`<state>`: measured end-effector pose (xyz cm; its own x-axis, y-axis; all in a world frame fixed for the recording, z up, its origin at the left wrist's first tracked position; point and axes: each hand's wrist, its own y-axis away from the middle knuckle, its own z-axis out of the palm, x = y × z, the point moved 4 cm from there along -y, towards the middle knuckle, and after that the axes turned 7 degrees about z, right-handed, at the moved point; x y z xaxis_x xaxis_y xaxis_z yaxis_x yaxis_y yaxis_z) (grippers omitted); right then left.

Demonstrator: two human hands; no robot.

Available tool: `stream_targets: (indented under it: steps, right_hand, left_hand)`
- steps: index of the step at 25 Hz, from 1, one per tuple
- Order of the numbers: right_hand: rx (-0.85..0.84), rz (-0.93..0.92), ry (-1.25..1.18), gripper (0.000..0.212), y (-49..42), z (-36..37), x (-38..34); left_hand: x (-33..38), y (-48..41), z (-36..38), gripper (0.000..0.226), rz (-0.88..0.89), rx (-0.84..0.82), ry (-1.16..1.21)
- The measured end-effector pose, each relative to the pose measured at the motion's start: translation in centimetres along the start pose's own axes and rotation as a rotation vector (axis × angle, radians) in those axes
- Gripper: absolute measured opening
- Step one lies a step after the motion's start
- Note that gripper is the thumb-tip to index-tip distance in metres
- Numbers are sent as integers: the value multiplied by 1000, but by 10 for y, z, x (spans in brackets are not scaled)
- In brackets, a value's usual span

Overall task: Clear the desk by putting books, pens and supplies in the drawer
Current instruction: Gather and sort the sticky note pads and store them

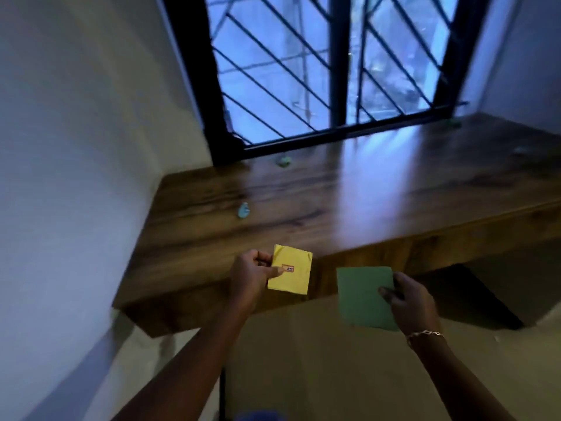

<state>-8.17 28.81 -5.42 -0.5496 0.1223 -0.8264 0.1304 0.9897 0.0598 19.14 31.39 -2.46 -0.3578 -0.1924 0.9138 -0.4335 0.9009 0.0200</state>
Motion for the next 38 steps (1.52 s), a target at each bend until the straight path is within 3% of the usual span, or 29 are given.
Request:
stream_targets:
  steps: [4, 7, 12, 15, 18, 20, 21, 23, 26, 32, 34, 36, 38]
  right_hand:
    - [-185, -31, -137, 24, -37, 99, -91]
    - [-301, -2, -121, 27, -49, 168, -135]
    - [-451, 51, -126, 28, -42, 254, -176]
    - [-381, -210, 205, 16, -34, 274, -190]
    - [-442, -702, 477, 45, -5, 284, -193]
    - [-522, -1017, 612, 73, 22, 298, -186]
    - [-566, -1056, 720, 91, 29, 306, -179]
    - [-503, -1023, 802, 110, 35, 318, -171]
    - [-608, -846, 824, 136, 38, 337, -174]
    - [-618, -833, 886, 153, 47, 363, -198]
    - [-639, -830, 890, 143, 51, 369, -203]
    - [-625, -818, 951, 110, 55, 375, -205]
    - [-626, -802, 969, 96, 59, 375, -209]
  left_hand:
    - [-35, -55, -114, 23, -75, 175, -6]
    - [-70, -77, -186, 34, -144, 285, -141]
    - [-104, -90, -233, 38, -217, 381, -382]
    - [-109, -88, -223, 40, 6, 407, -749]
    - [-125, -72, -189, 44, 280, 251, -836]
    - [-140, -66, -174, 49, 269, 67, -922]
    - [-147, -65, -172, 51, 242, 5, -959]
    - [-153, -65, -177, 53, 209, -24, -990]
    - [-159, -66, -185, 54, 176, -52, -976]
    - [-165, -72, -204, 50, 136, -86, -855]
    - [-164, -69, -207, 48, 129, -98, -779]
    - [-161, -68, -206, 48, 142, -93, -791]
    - [-163, -68, -205, 49, 155, -89, -835]
